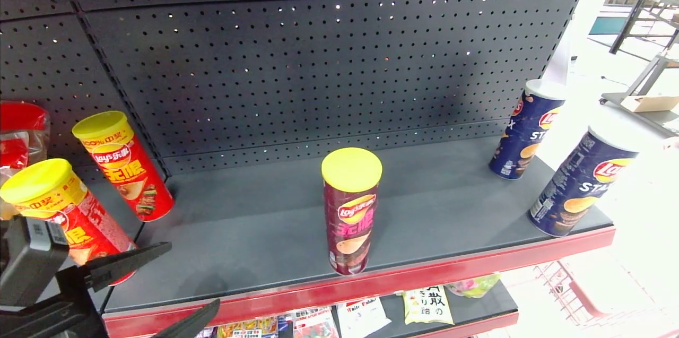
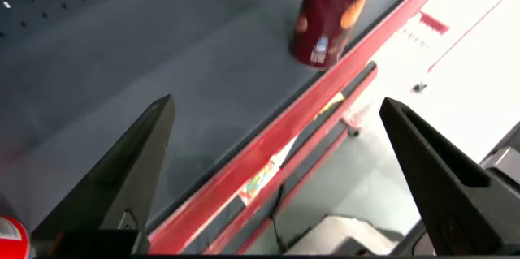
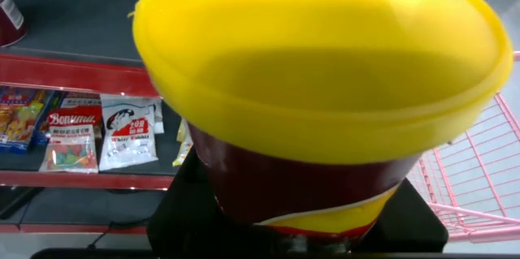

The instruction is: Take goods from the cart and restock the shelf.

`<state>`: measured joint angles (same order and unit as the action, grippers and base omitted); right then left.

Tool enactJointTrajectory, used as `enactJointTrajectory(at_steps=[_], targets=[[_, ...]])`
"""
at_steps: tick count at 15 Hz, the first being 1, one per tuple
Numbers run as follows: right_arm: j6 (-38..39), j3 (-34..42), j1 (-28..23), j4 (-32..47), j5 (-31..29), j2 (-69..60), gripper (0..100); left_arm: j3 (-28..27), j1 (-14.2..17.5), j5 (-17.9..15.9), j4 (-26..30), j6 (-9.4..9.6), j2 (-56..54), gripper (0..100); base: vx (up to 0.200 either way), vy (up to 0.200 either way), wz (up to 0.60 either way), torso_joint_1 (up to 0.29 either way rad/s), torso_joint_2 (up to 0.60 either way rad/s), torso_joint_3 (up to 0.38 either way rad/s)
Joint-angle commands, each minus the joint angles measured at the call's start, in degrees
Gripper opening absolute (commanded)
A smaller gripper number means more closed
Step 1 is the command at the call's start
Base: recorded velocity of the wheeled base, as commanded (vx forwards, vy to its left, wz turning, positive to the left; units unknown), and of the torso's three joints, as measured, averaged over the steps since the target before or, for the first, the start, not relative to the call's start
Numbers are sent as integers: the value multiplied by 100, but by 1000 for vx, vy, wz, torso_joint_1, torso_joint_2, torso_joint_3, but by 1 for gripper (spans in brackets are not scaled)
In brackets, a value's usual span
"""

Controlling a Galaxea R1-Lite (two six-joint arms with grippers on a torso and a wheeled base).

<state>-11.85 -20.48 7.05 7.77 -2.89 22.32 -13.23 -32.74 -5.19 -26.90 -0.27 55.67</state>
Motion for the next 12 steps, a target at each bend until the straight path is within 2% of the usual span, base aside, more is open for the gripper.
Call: enactJointTrajectory(at_steps=[1,4,8,12], targets=[[-10,44,-10,6,8,-96,0,-22,5,1,-8,9,-101,100,0,0,0,0,0,0],[-2,70,-19,6,-10,-105,0,-22,5,1,-8,9,-65,100,0,0,0,0,0,0],[-2,79,-19,6,-10,-96,0,-22,5,1,1,9,-57,100,0,0,600,-5,0,2],[-19,18,25,6,43,9,0,-22,5,1,-8,27,-92,100,0,0,0,0,0,0]])
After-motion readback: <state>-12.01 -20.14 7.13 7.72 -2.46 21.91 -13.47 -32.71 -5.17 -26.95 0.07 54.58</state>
